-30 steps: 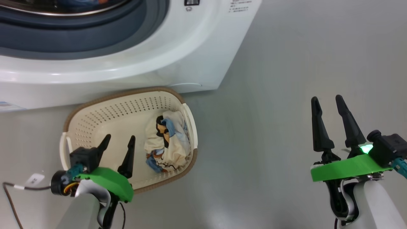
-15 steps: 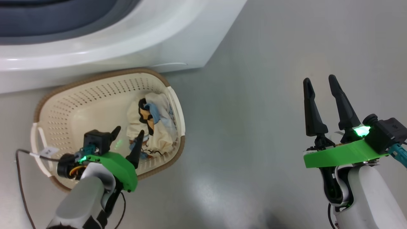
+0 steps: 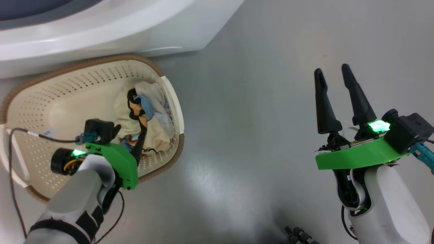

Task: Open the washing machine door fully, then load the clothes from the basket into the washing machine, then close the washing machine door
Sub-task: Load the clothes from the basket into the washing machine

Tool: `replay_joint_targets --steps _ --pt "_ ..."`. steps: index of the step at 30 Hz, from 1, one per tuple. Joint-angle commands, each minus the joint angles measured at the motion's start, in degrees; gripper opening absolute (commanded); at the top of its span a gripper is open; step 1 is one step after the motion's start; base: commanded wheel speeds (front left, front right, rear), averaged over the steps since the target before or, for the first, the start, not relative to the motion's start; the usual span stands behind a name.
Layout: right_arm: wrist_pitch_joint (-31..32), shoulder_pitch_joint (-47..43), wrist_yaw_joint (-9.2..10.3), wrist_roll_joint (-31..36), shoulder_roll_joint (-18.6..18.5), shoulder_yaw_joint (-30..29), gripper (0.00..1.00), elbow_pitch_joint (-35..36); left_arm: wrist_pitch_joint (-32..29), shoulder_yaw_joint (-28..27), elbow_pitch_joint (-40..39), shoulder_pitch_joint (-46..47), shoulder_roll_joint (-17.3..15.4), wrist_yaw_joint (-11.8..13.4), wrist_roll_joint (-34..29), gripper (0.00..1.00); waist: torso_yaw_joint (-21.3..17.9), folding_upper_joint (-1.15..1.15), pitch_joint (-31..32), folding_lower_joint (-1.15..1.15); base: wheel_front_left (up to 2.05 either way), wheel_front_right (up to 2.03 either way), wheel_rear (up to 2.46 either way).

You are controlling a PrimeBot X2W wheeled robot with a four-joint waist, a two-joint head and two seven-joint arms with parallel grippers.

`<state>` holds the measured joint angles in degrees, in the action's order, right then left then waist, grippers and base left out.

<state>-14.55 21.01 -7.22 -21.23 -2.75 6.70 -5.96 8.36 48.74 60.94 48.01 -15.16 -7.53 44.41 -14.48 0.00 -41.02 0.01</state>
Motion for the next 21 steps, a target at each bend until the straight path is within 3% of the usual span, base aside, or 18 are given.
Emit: replay_joint_targets --steps 1,21 --pt "-0.45 -0.03 -0.26 -0.25 -0.13 1.27 1.00 1.42 -0.10 -0.39 -0.50 0.43 -1.50 0.05 0.78 1.00 -0.87 0.00 -1.14 -0.01 0.00 0.00 0.00" --pt "-0.45 1.36 -0.26 -1.63 -0.13 3.70 1.00 2.79 -4.09 15.39 -5.36 6.91 -7.24 0.05 16.36 1.00 -3.78 0.00 -5.95 -0.01 0.00 0.00 0.00"
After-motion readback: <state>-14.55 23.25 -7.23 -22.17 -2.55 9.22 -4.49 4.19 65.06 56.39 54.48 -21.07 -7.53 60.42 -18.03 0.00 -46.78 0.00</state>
